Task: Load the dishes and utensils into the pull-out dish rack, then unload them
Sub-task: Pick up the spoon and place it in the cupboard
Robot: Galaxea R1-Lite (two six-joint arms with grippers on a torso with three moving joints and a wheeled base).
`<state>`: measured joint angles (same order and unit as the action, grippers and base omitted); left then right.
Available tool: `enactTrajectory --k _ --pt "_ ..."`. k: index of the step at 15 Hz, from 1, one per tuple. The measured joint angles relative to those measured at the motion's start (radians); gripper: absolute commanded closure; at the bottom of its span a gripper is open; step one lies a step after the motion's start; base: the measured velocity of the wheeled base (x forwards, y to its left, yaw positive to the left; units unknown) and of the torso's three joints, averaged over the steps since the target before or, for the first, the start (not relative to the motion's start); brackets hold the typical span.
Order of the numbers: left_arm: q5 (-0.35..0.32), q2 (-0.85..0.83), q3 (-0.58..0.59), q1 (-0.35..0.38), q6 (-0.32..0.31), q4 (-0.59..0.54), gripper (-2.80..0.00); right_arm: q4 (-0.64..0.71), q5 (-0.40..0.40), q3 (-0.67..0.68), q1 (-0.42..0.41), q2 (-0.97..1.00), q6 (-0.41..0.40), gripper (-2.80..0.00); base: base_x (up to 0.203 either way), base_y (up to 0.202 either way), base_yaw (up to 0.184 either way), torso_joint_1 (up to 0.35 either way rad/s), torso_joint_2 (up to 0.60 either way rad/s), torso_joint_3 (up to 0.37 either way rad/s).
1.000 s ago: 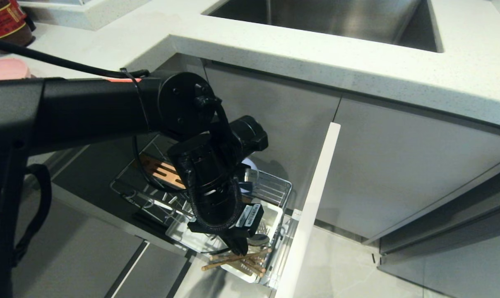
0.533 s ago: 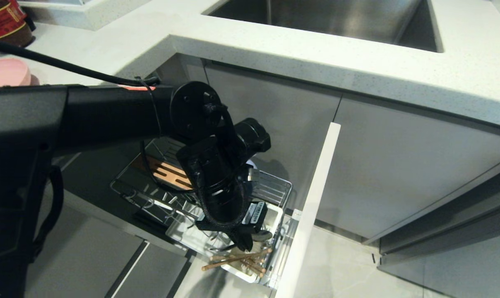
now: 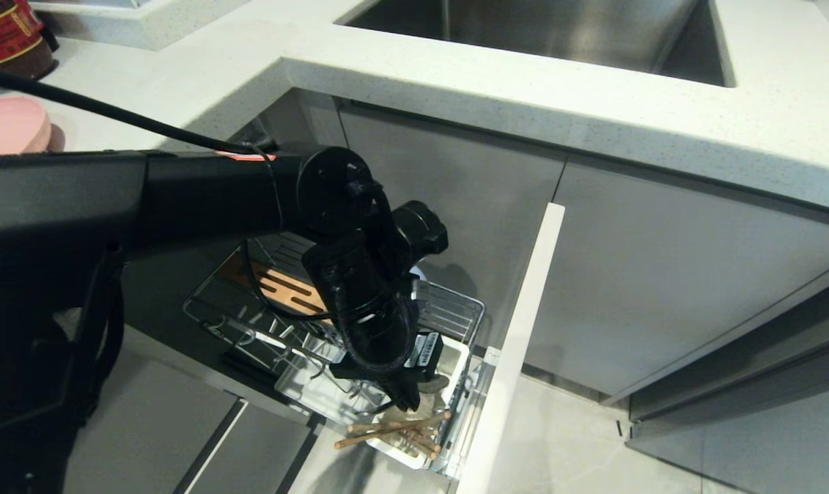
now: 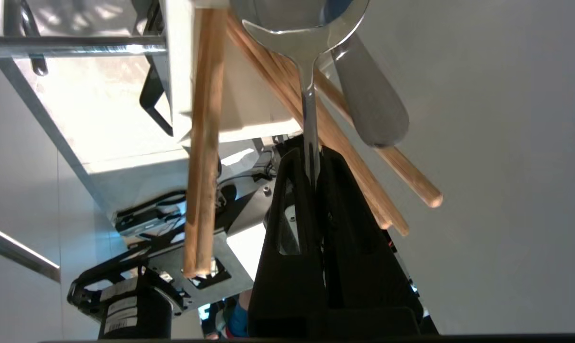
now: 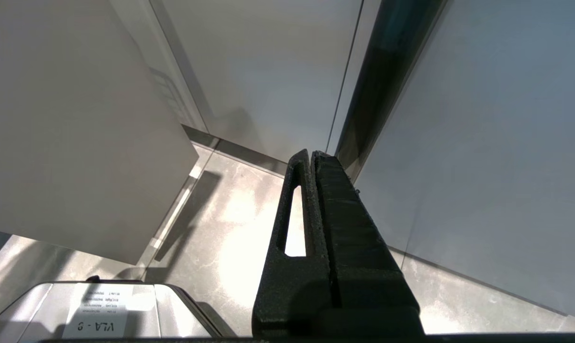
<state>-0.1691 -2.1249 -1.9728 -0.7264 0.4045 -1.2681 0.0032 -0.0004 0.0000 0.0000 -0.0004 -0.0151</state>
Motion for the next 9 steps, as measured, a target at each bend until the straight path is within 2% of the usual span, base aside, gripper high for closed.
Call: enactTrajectory --k 9 --pt "-0.001 -0.040 -0.001 0.013 -0.003 0.032 0.00 0.000 0.000 0.000 0.000 0.000 0.000 0.00 0.000 0.000 0.000 0.000 0.00 0.000"
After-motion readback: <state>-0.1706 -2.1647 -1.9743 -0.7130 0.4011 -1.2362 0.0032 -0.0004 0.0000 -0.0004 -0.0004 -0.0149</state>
